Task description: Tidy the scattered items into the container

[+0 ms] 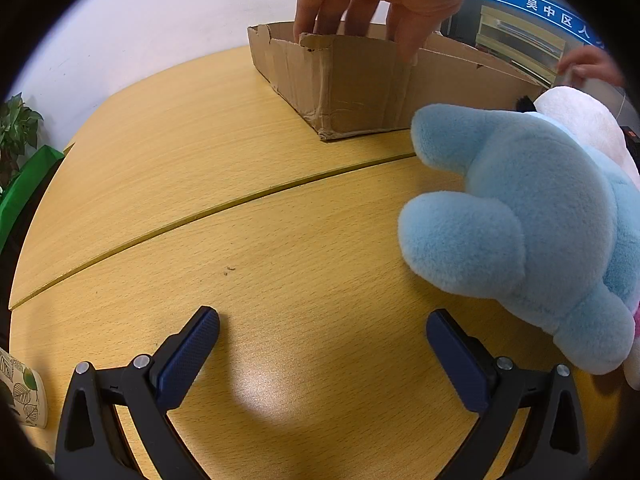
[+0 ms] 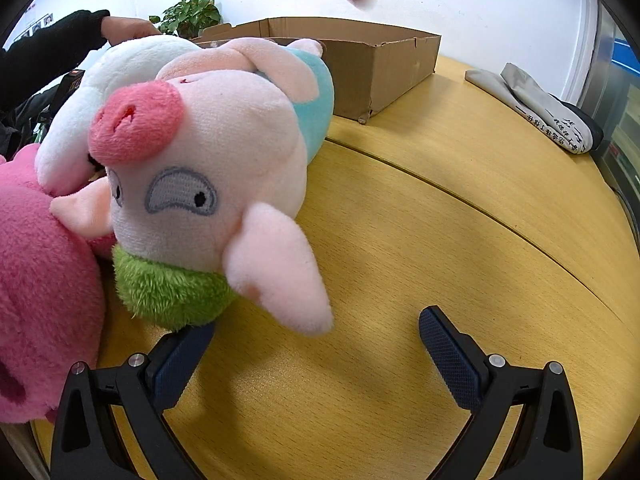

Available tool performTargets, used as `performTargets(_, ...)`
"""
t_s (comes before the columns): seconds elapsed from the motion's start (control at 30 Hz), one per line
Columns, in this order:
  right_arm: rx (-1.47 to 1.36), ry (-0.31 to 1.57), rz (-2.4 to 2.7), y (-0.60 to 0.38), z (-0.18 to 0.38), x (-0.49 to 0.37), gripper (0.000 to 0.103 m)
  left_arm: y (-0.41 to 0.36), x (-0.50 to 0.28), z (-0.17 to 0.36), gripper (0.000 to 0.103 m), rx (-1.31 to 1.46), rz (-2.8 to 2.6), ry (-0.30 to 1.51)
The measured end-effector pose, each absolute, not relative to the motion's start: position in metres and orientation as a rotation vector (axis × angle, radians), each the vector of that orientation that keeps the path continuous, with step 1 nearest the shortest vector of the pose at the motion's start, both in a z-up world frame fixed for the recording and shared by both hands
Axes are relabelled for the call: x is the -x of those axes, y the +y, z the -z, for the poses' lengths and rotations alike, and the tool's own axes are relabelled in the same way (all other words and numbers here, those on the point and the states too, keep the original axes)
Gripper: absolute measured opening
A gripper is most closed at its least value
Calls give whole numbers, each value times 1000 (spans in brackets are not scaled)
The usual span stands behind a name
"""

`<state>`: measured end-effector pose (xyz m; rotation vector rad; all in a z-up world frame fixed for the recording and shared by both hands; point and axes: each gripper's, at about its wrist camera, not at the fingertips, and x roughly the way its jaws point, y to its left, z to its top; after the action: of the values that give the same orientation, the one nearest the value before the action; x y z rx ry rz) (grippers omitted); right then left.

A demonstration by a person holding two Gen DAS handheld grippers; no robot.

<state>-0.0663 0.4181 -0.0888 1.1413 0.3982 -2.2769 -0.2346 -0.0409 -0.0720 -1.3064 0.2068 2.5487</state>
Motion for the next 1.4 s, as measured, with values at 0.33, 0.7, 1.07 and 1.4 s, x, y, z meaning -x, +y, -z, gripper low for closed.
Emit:
performTargets(0.33,-1140,399,2276,418,89,68,103,-79,205,74,103,1306,-2548,205)
performTargets(0.7,-1139,400,2277,419,89,67,103,-50,252,72,103,1306,-2549,204)
performTargets(1.07,-1138,401,2278,418,90,64,103,-20,300,69,103,1306,-2549,204)
performTargets(1.4,-1138,401,2279,418,90,62,103,2,344,65,103,1306,-2549,204)
